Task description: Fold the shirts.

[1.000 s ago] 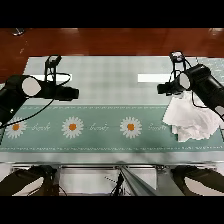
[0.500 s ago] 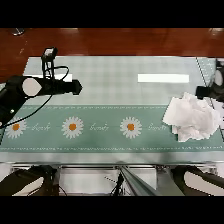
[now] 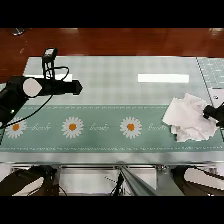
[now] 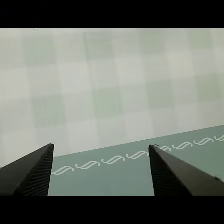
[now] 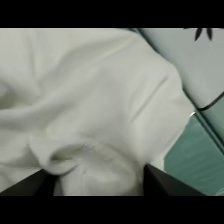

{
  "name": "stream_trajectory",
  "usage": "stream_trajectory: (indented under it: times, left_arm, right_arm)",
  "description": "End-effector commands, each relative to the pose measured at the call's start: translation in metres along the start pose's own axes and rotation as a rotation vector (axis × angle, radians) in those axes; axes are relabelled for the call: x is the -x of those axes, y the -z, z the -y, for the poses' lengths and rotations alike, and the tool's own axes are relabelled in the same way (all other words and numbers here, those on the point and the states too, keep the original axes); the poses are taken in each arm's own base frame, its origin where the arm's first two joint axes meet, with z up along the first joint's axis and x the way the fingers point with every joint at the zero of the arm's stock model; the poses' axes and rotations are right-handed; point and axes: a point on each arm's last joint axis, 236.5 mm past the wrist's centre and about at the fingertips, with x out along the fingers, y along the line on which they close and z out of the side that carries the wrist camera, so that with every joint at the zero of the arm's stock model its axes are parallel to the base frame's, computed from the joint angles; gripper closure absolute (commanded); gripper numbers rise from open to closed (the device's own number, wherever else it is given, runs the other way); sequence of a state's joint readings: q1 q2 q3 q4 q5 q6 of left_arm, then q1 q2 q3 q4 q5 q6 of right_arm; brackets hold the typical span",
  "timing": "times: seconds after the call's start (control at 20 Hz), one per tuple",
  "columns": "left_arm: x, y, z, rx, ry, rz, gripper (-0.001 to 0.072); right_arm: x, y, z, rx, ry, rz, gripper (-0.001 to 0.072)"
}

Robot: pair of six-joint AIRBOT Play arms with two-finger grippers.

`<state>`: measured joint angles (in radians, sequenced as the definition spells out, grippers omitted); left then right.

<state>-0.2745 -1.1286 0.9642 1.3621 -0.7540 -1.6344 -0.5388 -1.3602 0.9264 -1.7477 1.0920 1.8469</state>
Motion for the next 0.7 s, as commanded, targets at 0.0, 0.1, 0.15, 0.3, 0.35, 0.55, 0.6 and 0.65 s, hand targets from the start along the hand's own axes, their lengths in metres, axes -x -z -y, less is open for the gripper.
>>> stream_trajectory:
  times: [0.0,0.1,0.15,0.3,0.35,0.55,0.6,0.65]
  left_arm:
    - [0.0,0.001,0.0,0.003,0.0,-0.006,0.0004]
    - [0.001,0.009,-0.002,-0.001,-0.004,-0.04,0.0004]
    - [0.004,0.014,-0.004,-0.012,-0.009,-0.074,0.0005]
    - [0.019,0.036,-0.012,-0.022,-0.022,-0.208,0.0005]
    - [0.026,0.051,-0.014,-0.046,-0.021,-0.278,0.0005]
    - [0.045,0.095,-0.007,-0.043,0.021,-0.346,0.0005]
    - [0.049,0.099,0.0,-0.025,0.048,-0.298,0.0005]
    - [0.055,0.1,0.007,-0.002,0.081,-0.239,0.0005]
  right_arm:
    - [-0.009,0.017,-0.028,0.038,-0.143,-0.073,0.0483]
    - [0.022,0.0,-0.053,0.056,-0.263,0.008,0.0671]
    - [0.051,-0.017,-0.064,0.054,-0.327,0.084,0.0671]
    - [0.188,-0.077,-0.087,0.037,-0.515,0.425,0.0672]
    - [0.238,-0.087,-0.091,0.058,-0.552,0.546,0.0672]
    - [0.426,-0.062,-0.118,0.226,-0.686,0.938,0.0672]
    - [0.462,-0.045,-0.125,0.268,-0.725,1.007,0.0672]
    - [0.496,-0.027,-0.13,0.317,-0.765,1.073,0.0672]
